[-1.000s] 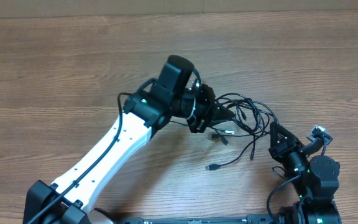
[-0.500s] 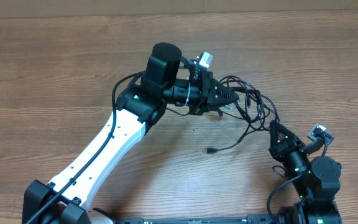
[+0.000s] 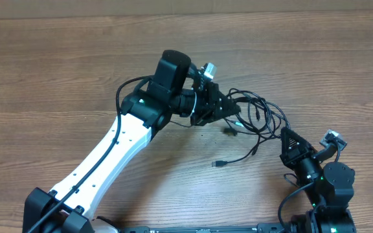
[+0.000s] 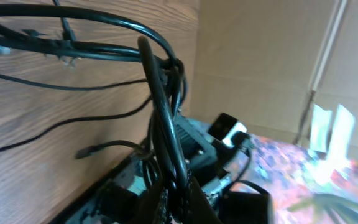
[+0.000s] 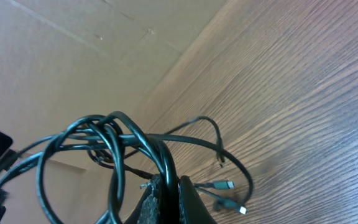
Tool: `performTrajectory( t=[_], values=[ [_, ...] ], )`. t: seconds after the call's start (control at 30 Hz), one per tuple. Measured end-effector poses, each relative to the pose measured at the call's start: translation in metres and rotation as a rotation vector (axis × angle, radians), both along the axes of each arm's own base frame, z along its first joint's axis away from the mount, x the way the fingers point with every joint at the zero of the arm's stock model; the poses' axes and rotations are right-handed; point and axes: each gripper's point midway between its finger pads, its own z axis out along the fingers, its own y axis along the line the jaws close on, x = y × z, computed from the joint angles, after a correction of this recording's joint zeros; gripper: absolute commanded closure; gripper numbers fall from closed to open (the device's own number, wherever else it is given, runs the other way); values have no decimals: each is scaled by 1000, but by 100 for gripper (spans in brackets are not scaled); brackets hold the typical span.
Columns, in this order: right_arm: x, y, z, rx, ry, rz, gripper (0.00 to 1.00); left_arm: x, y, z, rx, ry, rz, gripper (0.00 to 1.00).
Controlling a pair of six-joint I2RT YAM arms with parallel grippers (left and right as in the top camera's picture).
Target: Untangle cables
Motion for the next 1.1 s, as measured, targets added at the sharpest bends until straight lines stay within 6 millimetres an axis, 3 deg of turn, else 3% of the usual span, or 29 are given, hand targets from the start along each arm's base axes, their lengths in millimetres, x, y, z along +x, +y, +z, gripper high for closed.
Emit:
performTrajectory(
  t=[0.2,0.23,0.33,0.43,0.57,0.6,0.9,1.1],
  values=[
    [0,-3,-1,-6,5,-18,96,-2,-9,-10,62,-49,24,96],
    [0,-4,-1,-7,5,-21,92,-2,-10,-11,70,-55,29,96],
    [1,-5,-1,-13,4,-25,68,0,-11,-13,86,-67,43,95],
    [1,-6,-2,-13,6,-31,59,3,-9,-14,96,-73,58,96],
    [1,-7,-2,-13,5,-36,17,5,-8,-15,105,-80,71,96],
    [1,-7,-2,-12,5,-37,12,6,-8,-15,107,-81,74,96],
    [1,-8,-2,-16,5,-44,1,9,-6,-17,126,-129,72,96],
    [3,-3,8,-85,-53,6,0,7,-4,-22,157,-208,27,96]
  ],
)
